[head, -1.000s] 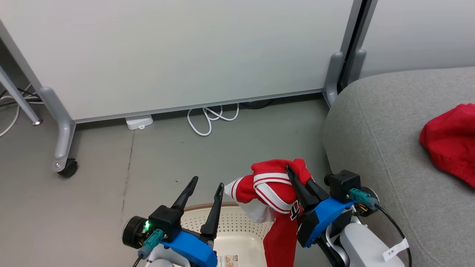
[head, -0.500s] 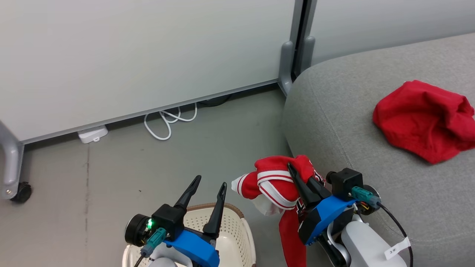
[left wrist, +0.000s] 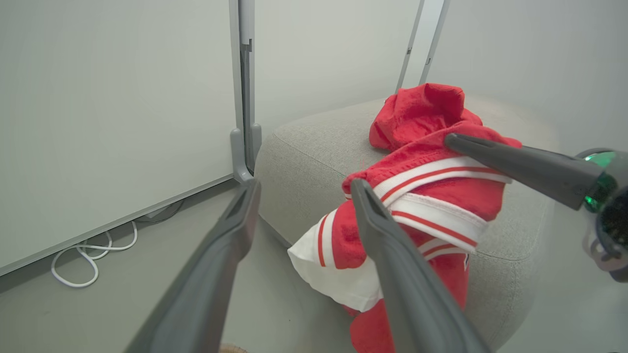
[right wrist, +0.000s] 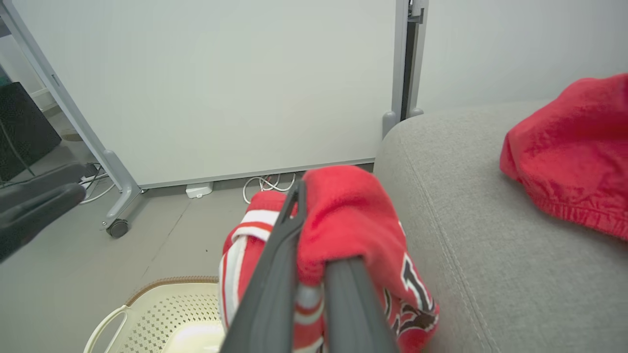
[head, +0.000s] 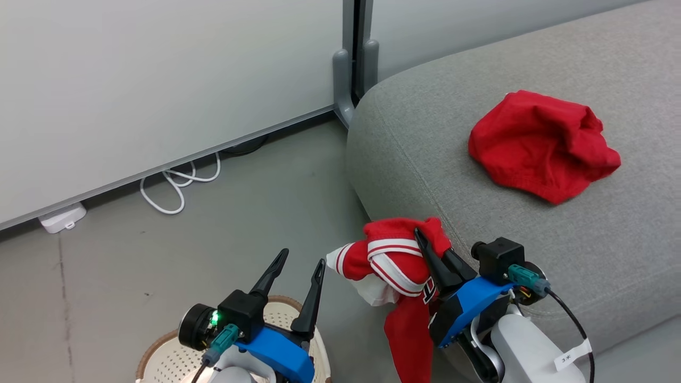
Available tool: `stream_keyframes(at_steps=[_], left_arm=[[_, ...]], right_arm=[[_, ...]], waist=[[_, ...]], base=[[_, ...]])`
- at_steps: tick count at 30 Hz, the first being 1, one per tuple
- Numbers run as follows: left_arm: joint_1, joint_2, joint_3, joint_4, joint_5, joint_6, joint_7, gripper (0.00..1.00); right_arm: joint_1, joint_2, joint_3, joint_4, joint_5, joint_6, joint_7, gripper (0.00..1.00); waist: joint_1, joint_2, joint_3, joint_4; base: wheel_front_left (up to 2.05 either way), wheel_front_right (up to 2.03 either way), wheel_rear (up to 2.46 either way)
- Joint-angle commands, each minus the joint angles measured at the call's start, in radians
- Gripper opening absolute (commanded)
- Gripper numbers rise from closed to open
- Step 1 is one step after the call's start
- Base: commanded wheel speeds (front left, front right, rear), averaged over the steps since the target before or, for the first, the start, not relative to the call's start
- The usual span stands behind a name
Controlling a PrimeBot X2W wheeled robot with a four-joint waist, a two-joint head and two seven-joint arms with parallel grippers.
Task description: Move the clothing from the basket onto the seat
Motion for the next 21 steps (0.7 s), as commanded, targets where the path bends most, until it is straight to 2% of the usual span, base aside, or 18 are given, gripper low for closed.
stream_keyframes(at_steps=[1, 13, 21], left_arm=[[-0.013, 0.005, -0.001, 0.000, -0.005, -0.001, -0.003, 1.00], [-0.026, 0.013, -0.004, -0.004, -0.005, -0.001, -0.003, 1.00], [-0.024, 0.013, -0.010, -0.003, -0.007, -0.001, -0.003, 1.00]], right_arm=[[0.003, -0.001, 0.000, -0.007, 0.006, 0.001, -0.004, 0.00], [0.006, -0.001, -0.003, -0.017, 0.009, 0.001, -0.004, 0.00], [0.011, 0.000, -0.009, -0.014, 0.005, 0.001, -0.004, 0.00]], waist=[[0.0000, 0.0000, 0.007, -0.030], [0.0000, 0.0000, 0.025, -0.114], [0.0000, 0.0000, 0.027, -0.140]], base=[[0.00, 0.00, 0.00], [0.00, 0.00, 0.00], [0.00, 0.00, 0.00]])
